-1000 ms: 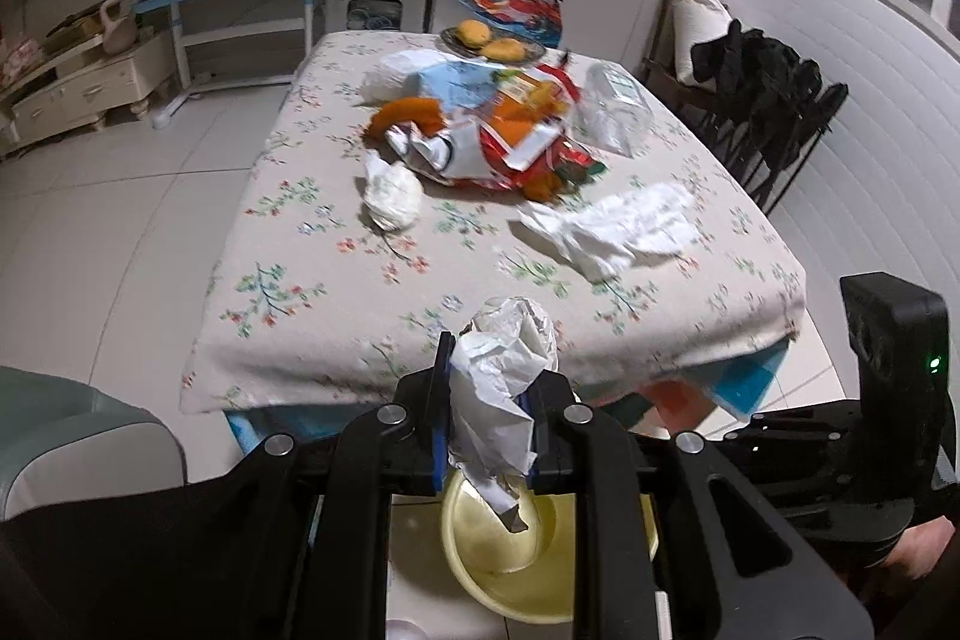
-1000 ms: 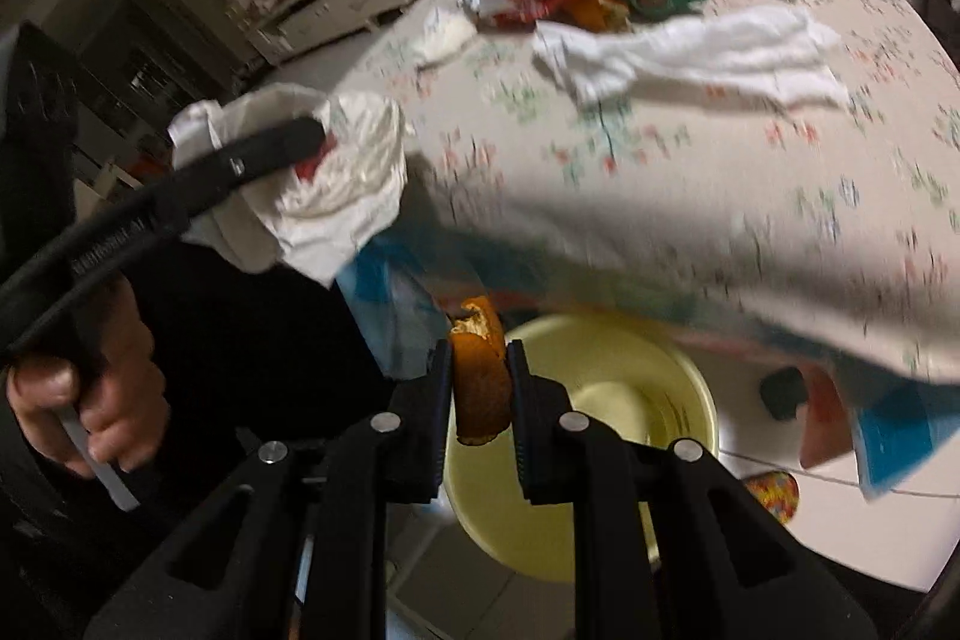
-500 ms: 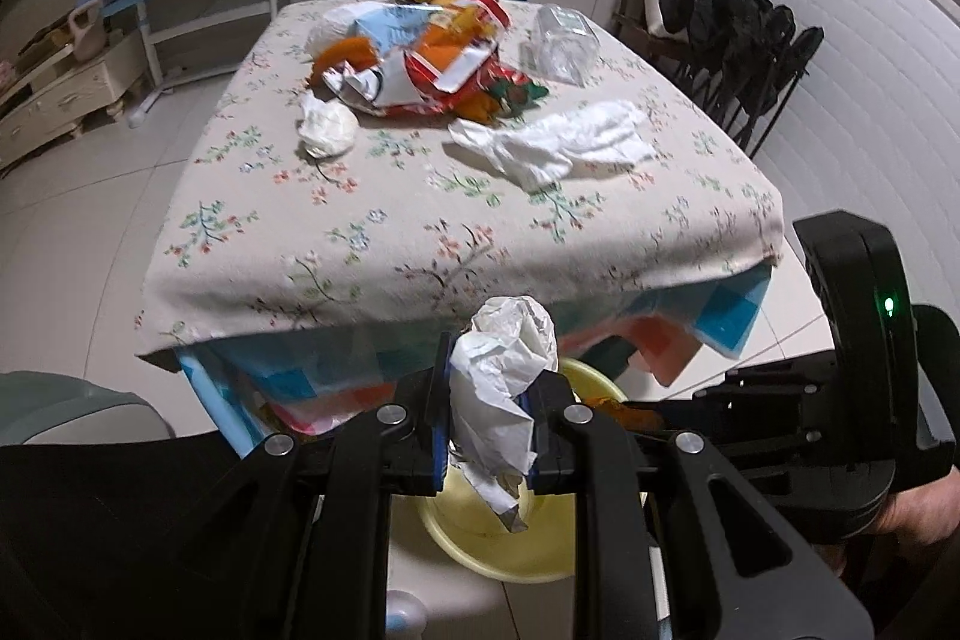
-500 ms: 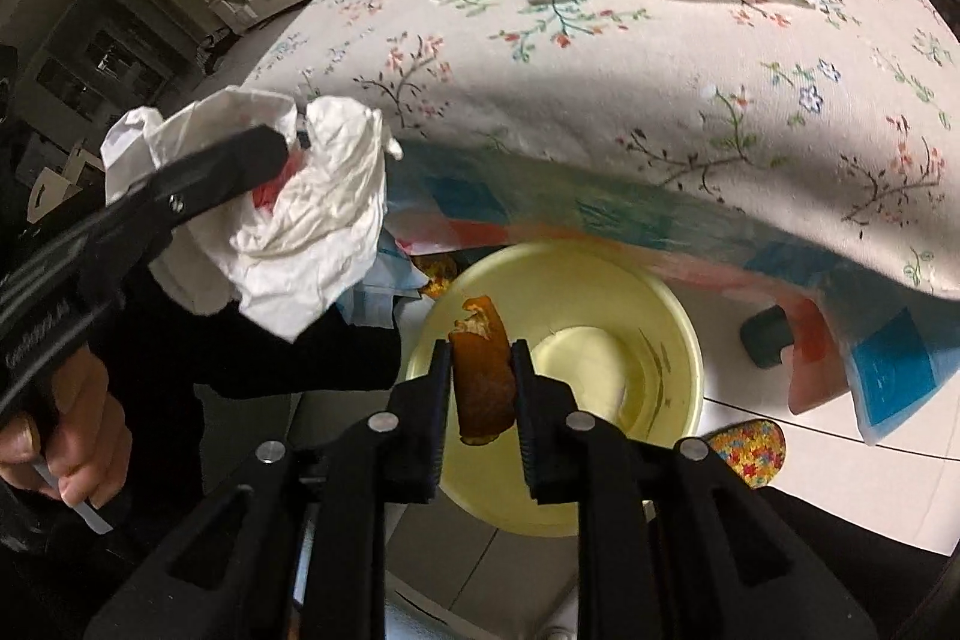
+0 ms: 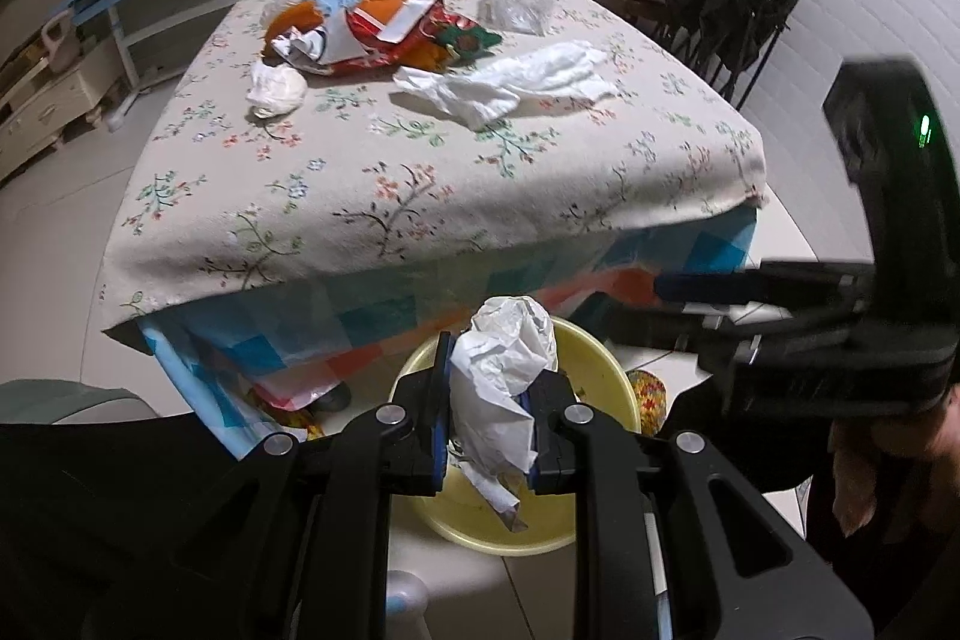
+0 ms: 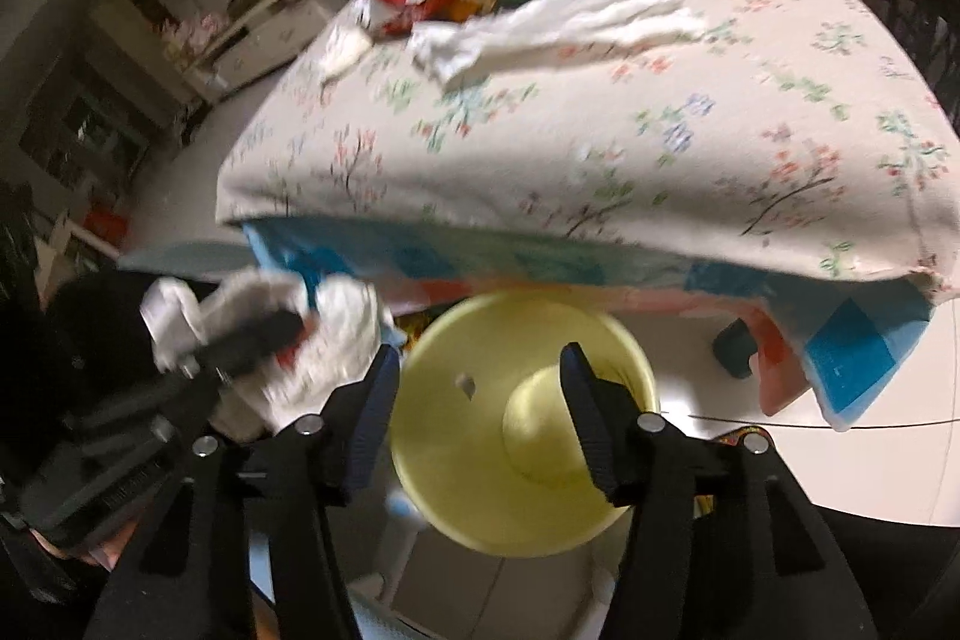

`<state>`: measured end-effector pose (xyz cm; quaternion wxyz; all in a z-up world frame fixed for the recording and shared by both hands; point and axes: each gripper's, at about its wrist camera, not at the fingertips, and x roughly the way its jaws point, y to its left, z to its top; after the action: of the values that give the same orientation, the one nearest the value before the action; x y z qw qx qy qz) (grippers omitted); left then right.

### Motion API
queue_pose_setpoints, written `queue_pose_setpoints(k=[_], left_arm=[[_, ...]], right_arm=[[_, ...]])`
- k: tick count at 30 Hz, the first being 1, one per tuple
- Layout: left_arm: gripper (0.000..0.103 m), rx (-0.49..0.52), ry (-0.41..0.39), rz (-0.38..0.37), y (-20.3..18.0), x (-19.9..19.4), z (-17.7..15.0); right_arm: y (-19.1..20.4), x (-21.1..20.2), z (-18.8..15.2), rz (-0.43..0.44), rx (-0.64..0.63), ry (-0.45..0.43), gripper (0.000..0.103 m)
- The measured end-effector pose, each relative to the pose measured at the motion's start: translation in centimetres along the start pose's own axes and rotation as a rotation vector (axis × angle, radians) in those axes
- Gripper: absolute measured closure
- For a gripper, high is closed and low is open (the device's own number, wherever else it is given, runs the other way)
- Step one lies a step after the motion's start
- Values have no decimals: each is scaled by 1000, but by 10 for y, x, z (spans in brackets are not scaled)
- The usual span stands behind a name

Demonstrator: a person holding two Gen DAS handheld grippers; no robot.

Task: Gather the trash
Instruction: 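Carry both items over the yellow basin and open the right gripper to drop the peel, then open the left gripper over the yellow basin to drop the tissue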

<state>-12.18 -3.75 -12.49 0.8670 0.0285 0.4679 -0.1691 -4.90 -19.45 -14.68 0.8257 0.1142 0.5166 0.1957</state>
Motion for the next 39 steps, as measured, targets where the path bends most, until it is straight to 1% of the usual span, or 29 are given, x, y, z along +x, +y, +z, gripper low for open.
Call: queue_pose_setpoints(k=[3, 6, 8, 10, 13, 25, 29, 33, 36, 39], left_arm=[[84, 13, 16, -7, -4, 4, -1], [80, 23, 33, -8, -7, 7, -3], [74, 26, 32, -4, -7, 7, -4], [64, 25, 25, -2, -7, 6, -4], [57, 28, 9, 9, -7, 3, -3], [42, 42, -25, 50, -9, -2, -1], [37, 41, -36, 65, -8, -3, 0], [28, 36, -58, 87, -6, -7, 3], [20, 6, -99, 111, 3, -13, 9], [18, -36, -128, 136, 15, -17, 18]], right_arm=[[-3, -8, 3, 14, 26, -55, 46], [-6, -14, 5, 19, 40, -99, 45], [-8, -17, 6, 19, 48, -121, 45], [-11, -18, 6, 17, 56, -132, 43], [-12, -19, 6, 15, 61, -141, 43], [-13, -22, 8, 12, 58, -148, 40], [-13, -22, 8, 7, 54, -150, 37], [-11, -23, 10, 9, 51, -160, 37], [-9, -24, 12, 1, 40, -181, 30], [-5, -24, 15, -4, 28, -196, 27]])
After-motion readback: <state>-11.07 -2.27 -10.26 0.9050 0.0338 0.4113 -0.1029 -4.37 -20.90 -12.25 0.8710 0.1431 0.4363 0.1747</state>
